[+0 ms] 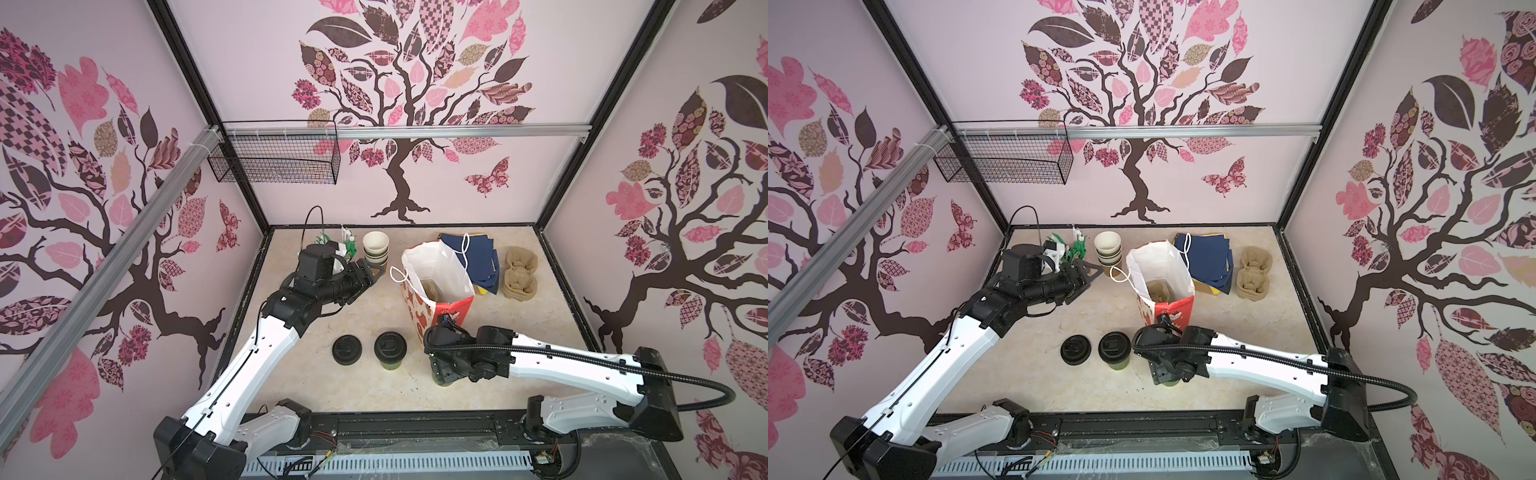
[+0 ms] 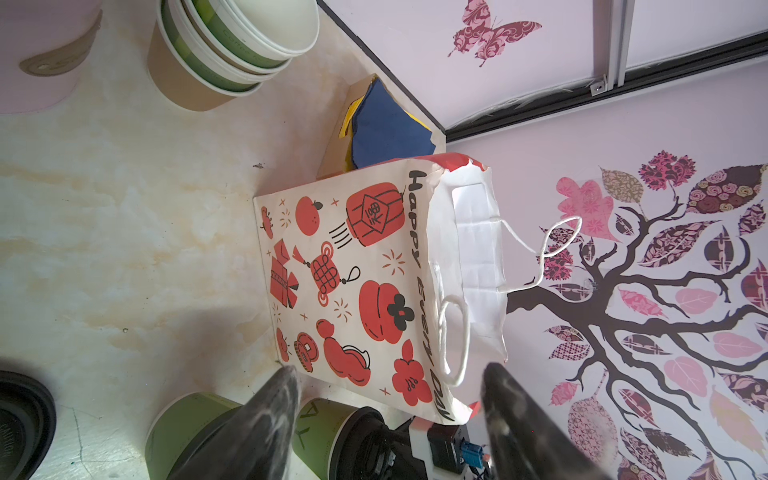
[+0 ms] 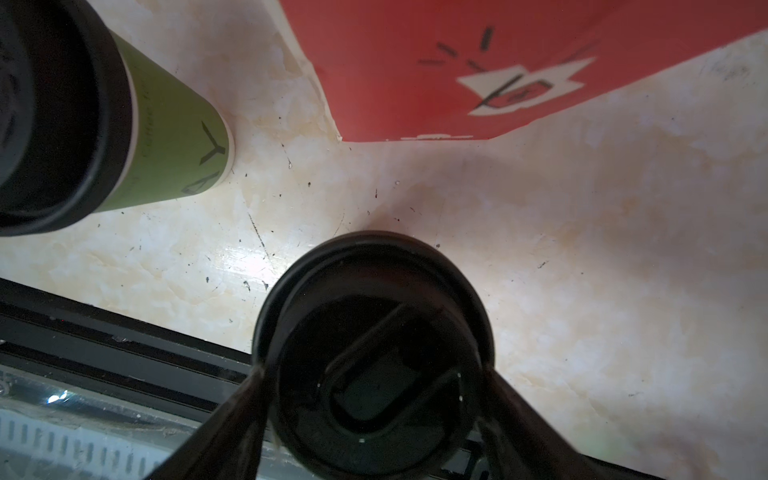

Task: Pack the takeout coffee
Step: 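Lower the right gripper around the cup's black lid and close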

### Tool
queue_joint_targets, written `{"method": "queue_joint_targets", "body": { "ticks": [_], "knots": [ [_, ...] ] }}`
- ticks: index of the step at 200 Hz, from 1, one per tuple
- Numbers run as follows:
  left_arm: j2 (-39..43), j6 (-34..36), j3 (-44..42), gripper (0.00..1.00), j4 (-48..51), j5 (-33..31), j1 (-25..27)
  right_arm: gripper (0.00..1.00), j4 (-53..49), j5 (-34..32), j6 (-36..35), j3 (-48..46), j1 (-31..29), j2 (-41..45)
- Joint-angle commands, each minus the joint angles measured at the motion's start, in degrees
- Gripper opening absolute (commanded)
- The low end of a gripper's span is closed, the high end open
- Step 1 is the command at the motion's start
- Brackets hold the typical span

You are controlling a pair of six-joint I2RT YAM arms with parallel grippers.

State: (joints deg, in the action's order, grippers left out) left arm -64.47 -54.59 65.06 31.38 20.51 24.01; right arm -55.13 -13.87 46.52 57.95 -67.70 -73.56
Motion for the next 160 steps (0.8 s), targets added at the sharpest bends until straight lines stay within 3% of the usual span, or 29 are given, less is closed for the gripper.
{"method": "queue_joint_targets", "body": {
  "ticks": [1, 84, 160],
  "knots": [
    [1.1, 0.4, -1.4, 0.72, -0.9, 0.0, -0.2, 0.80, -2.3, -0.2, 5.2, -0.6, 0.2, -1.4],
    [1.3, 0.4, -1.5, 0.72, -0.9, -0.1, -0.3, 0.71, -3.3, 0.7, 5.2, 0.1, 0.2, -0.9],
    [-0.2, 1.4, -0.2, 0.73, -0.2, 3.1, -0.3, 0.68, -13.2, 1.6, 3.7, 5.7, 0.2, 3.3]
  ]
}}
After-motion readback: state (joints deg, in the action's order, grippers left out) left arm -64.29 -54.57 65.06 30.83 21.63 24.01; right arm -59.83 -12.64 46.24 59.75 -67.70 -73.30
